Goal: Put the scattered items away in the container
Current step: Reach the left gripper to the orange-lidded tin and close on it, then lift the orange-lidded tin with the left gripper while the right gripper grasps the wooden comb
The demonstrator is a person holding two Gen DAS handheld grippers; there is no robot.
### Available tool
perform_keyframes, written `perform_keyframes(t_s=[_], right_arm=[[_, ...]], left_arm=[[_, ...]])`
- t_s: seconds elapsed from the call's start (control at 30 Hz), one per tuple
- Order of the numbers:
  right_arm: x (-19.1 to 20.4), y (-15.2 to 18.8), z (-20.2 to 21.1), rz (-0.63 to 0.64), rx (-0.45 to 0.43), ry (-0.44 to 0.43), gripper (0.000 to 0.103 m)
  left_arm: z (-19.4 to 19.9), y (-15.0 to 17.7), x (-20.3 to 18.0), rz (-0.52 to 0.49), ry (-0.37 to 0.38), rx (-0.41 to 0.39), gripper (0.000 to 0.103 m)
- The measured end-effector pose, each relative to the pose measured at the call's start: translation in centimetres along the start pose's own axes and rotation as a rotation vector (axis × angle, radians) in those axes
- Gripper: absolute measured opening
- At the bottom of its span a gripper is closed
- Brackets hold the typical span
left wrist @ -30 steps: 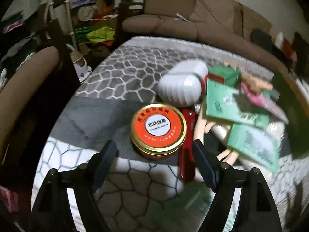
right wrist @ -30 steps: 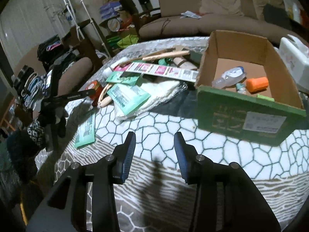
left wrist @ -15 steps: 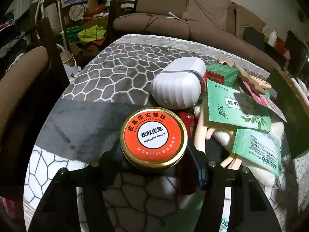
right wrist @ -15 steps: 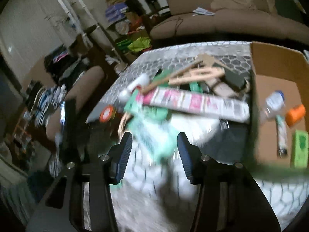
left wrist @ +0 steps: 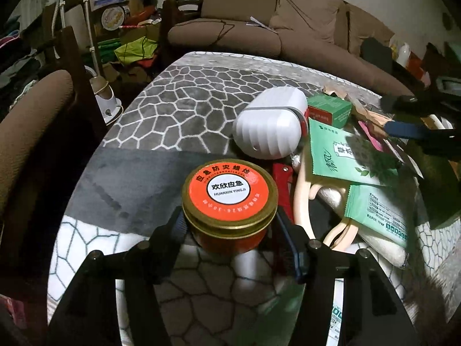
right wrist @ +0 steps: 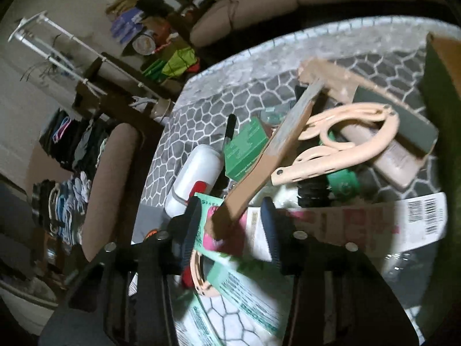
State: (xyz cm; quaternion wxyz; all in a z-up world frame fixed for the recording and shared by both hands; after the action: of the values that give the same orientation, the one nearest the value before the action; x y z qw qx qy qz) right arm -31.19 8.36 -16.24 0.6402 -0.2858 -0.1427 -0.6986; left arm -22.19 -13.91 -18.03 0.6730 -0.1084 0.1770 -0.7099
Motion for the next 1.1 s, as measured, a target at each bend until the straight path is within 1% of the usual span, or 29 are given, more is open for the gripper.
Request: perform_keyframes(t_s=[0.07, 0.13, 0.17, 0.23, 0.3, 0.43, 0.5, 0.57, 0.67, 0.77, 0.8, 0.87, 0.93, 1.0, 1.1], right_arm=[[-0.4, -0.5, -1.0, -0.031, 0.016, 0.016, 0.038], [-0.6, -0.9, -1.6, -0.046, 0.027, 0.032, 0.03], [-0.5, -1.0, -1.7, -0.04, 0.025, 0.035, 0.027], [0.0, -0.8, -1.5, -0.023, 0.013, 0.025, 0.01], [0.2, -0.6, -1.1, -0.011, 0.01, 0.019, 0.001], [0.7, -0.1, 0.3, 0.014, -0.013, -0.002, 0.001], [1.4, 0.4, 1.6, 0.042, -0.027, -0.021, 0.001], [2.6, 1.4, 3.5, 0.084, -0.046, -0.035, 0.001], [4.8, 4.1, 8.0, 0.176, -0.08, -0.024, 0.001], [5.6, 7.8, 13.0, 0.243, -0.113, 0.002, 0.001], [5.6, 9.0, 14.5, 0.256, -0.12, 0.008, 0.001], [5.0, 11.3, 17.1, 0.255, -0.129, 0.005, 0.001], [4.0, 12.5, 18.4, 0.228, -0.127, -0.019, 0.001], [2.8, 12.5, 18.4, 0.187, -0.117, -0.044, 0.003], [1.4, 11.1, 16.3, 0.107, -0.09, -0.109, 0.006]], left_arm=[[0.8, -0.1, -0.3, -0.014, 0.003, -0.01, 0.059], [1.8, -0.2, -1.0, -0.046, 0.0, -0.027, 0.059], [2.2, -0.2, -1.4, -0.064, -0.002, -0.032, 0.059], [3.1, -0.2, -2.1, -0.081, 0.008, -0.046, 0.059], [3.9, -0.1, -2.6, -0.091, 0.019, -0.054, 0.059], [5.8, 0.1, -3.4, -0.104, 0.038, -0.074, 0.059], [6.9, 0.4, -3.6, -0.105, 0.039, -0.09, 0.058], [8.4, 1.0, -4.3, -0.114, 0.062, -0.103, 0.058], [10.7, 2.2, -5.6, -0.104, 0.1, -0.122, 0.058], [12.5, 4.5, -8.1, -0.116, 0.153, -0.102, 0.058], [13.0, 5.6, -9.2, -0.137, 0.16, -0.092, 0.058], [13.8, 7.4, -11.0, -0.194, 0.143, -0.082, 0.058], [14.3, 8.9, -11.1, -0.199, 0.13, -0.082, 0.058], [14.6, 9.7, -10.2, -0.178, 0.12, -0.082, 0.058], [14.2, 9.5, -8.5, -0.139, 0.09, -0.073, 0.058]])
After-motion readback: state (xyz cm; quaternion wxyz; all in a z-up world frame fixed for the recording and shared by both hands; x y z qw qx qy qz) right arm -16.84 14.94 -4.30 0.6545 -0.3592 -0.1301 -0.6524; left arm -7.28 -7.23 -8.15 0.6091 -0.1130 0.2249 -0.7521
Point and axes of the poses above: each gripper's, at about its wrist camera, not at the fingertips, and z roughly against the way its jaws point, x to its left, y to its underside, the point moved 8 cm from there along -z, roughly the way its jaws point, and after that the axes turned 15 degrees about x, right-handed, at the moved point
